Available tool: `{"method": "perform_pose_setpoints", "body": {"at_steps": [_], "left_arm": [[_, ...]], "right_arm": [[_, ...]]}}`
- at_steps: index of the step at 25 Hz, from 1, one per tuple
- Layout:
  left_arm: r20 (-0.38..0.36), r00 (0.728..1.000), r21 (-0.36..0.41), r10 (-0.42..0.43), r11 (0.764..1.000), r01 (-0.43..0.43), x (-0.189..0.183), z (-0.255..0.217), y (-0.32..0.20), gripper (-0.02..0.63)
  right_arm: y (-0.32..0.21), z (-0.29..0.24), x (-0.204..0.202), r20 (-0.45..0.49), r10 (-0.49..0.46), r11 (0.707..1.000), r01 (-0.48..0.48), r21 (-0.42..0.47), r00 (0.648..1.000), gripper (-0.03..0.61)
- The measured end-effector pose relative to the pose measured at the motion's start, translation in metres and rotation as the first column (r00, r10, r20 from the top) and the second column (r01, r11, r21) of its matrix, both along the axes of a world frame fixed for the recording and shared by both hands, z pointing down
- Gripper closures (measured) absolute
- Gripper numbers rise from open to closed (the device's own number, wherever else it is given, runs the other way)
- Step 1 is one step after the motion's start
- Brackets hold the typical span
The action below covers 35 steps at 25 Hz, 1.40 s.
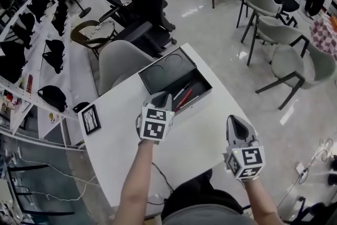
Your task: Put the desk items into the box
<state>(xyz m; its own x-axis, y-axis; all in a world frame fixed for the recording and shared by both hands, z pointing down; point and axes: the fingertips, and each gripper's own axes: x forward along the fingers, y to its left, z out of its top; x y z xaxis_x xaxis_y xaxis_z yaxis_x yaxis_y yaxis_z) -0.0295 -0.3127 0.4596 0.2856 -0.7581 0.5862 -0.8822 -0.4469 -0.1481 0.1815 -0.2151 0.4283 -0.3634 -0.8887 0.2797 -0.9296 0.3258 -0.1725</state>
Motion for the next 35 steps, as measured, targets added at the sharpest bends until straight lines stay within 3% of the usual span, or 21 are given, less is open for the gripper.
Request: {"method": "perform_pose_setpoints", "body": {"at_steps": [9,21,35], "left_arm": [[-0.098,0.992,0.061,-0.083,0.994,0.089,-0.014,-0.015,0.044,0.592],[-0.201,0.964,0.145,-0.174,0.968,0.205,-0.025,-0.026,0.097,0.607],[-0.262,0.938,0.211,-0.225,0.935,0.284,-0.036,-0.031,0.15,0.607]], "right_arm": [[0.013,-0.01,0.002,0.001,-0.003,1.0,0.003,0.026,1.0,0.575],[0.036,-0.022,0.006,-0.003,-0.009,0.999,0.009,0.052,1.0,0.575],[0.062,-0.035,0.003,0.002,-0.037,0.995,0.037,0.091,0.999,0.575]]}}
